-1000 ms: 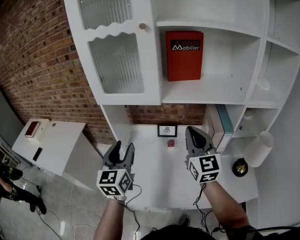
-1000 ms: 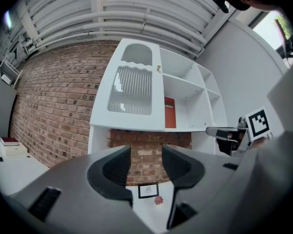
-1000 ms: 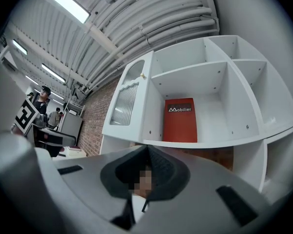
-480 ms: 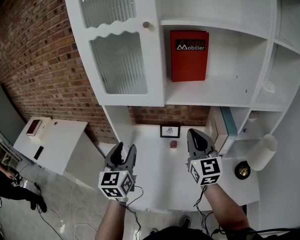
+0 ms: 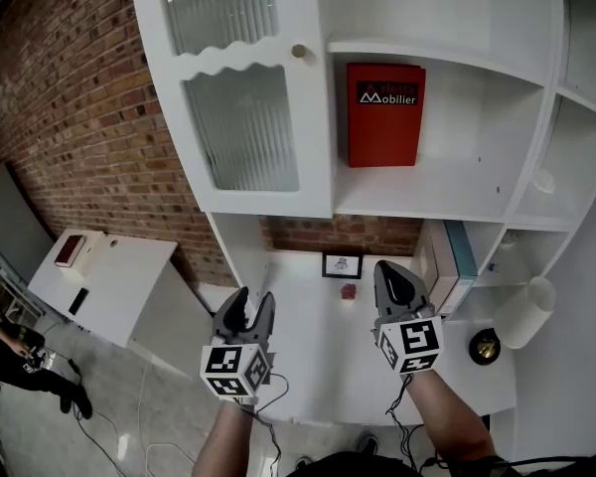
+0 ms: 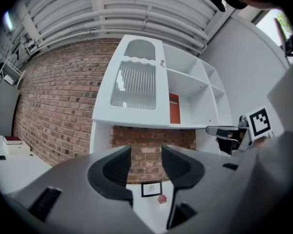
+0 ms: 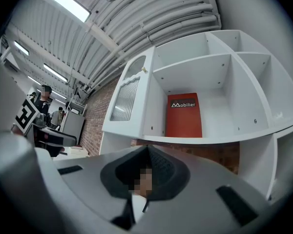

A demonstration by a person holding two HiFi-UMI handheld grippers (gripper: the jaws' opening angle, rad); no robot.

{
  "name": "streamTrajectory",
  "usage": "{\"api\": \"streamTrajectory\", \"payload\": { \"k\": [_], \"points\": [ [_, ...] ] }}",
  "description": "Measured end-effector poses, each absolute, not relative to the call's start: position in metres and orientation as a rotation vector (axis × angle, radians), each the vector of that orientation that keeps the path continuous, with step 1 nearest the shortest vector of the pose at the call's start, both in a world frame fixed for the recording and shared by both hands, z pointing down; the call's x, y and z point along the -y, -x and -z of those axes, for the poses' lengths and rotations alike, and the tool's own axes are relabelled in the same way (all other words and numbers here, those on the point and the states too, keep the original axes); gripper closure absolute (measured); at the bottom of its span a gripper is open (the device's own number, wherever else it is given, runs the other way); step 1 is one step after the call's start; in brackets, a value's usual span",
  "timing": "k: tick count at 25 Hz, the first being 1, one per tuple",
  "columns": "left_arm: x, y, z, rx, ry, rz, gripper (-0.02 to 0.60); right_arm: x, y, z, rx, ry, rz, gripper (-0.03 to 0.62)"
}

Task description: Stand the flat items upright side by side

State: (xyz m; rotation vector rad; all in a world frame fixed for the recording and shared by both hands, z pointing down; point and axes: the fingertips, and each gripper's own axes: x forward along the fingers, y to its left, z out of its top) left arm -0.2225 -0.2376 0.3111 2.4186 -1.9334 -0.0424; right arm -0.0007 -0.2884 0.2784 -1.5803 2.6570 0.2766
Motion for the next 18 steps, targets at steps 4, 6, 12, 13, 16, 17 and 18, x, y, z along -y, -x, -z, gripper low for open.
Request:
{"api": "streamTrajectory", "payload": {
  "k": [4, 6, 12, 13, 16, 17, 18],
  "points": [
    [0.241, 0.222, -0.311, 1.949, -2.412, 0.041, 0.387, 0.293, 0.002, -0.279, -2.666, 1.568, -0.281, 0.594],
    [0.242, 0.222, -0.312, 1.956, -2.405, 0.040, 0.387, 0.295, 0.001, -0.280, -2.671, 1.562, -0.281, 0.594],
    [0.246, 0.216, -0.314, 1.972, -2.392, 0.031, 0.387, 0.302, 0.000, -0.282, -2.689, 1.539, -0.286, 0.594],
    [0.247, 0.215, -0.314, 1.975, -2.388, 0.031, 0.387, 0.303, -0.001, -0.283, -2.691, 1.536, -0.284, 0.594],
    [0.251, 0.210, -0.313, 1.981, -2.387, 0.034, 0.387, 0.307, -0.007, -0.284, -2.695, 1.533, -0.284, 0.594],
    [0.252, 0.208, -0.313, 1.982, -2.388, 0.037, 0.387, 0.309, -0.009, -0.284, -2.695, 1.533, -0.285, 0.594],
    [0.254, 0.206, -0.312, 1.983, -2.390, 0.039, 0.387, 0.310, -0.011, -0.284, -2.695, 1.534, -0.287, 0.594]
  ]
}}
